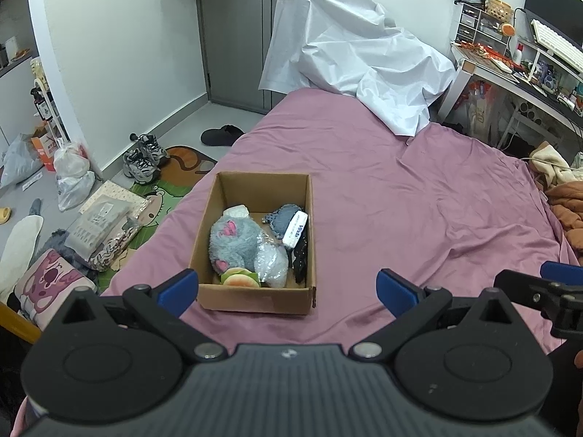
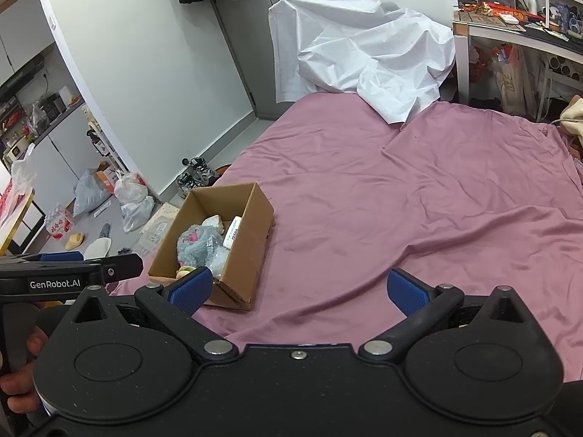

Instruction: Organize soft objects

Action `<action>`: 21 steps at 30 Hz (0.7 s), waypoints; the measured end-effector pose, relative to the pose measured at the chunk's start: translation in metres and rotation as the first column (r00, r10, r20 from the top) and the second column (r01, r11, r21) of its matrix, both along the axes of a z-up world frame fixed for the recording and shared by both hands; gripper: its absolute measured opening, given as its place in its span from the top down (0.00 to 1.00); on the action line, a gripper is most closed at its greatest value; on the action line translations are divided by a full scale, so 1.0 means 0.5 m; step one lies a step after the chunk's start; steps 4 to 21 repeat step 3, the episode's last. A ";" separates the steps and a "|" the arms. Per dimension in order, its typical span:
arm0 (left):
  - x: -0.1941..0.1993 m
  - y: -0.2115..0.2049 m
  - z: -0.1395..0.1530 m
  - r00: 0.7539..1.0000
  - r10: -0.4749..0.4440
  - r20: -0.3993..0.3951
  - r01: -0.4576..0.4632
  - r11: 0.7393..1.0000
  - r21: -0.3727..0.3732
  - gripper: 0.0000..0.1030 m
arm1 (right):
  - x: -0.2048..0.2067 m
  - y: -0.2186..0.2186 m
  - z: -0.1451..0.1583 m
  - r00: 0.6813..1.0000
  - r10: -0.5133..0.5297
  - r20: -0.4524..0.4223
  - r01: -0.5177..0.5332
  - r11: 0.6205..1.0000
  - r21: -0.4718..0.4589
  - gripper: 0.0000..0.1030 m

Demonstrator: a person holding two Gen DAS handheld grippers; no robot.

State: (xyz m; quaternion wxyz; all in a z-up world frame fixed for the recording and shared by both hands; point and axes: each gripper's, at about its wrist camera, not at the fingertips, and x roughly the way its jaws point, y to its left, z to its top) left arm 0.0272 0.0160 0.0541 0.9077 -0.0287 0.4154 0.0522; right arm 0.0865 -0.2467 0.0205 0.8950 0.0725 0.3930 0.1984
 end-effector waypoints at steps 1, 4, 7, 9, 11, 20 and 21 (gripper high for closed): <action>0.001 0.000 0.000 1.000 -0.001 -0.001 0.001 1.000 0.000 0.00 | 0.000 0.000 0.000 1.000 -0.001 0.000 0.001 1.000 -0.001 0.00; 0.002 -0.001 -0.002 1.000 -0.003 -0.004 0.003 1.000 -0.003 0.00 | 0.001 -0.001 0.000 1.000 -0.001 -0.001 0.001 1.000 0.000 0.00; 0.002 -0.001 -0.002 1.000 -0.003 -0.004 0.003 1.000 -0.003 0.00 | 0.001 -0.001 0.000 1.000 -0.001 -0.001 0.001 1.000 0.000 0.00; 0.002 -0.001 -0.002 1.000 -0.003 -0.004 0.003 1.000 -0.003 0.00 | 0.001 -0.001 0.000 1.000 -0.001 -0.001 0.001 1.000 0.000 0.00; 0.002 -0.001 -0.002 1.000 -0.003 -0.004 0.003 1.000 -0.003 0.00 | 0.001 -0.001 0.000 1.000 -0.001 -0.001 0.001 1.000 0.000 0.00; 0.002 -0.001 -0.002 1.000 -0.003 -0.004 0.003 1.000 -0.003 0.00 | 0.001 -0.001 0.000 1.000 -0.001 -0.001 0.001 1.000 0.000 0.00; 0.002 -0.001 -0.002 1.000 -0.003 -0.004 0.003 1.000 -0.003 0.00 | 0.001 -0.001 0.000 1.000 -0.001 -0.001 0.001 1.000 0.000 0.00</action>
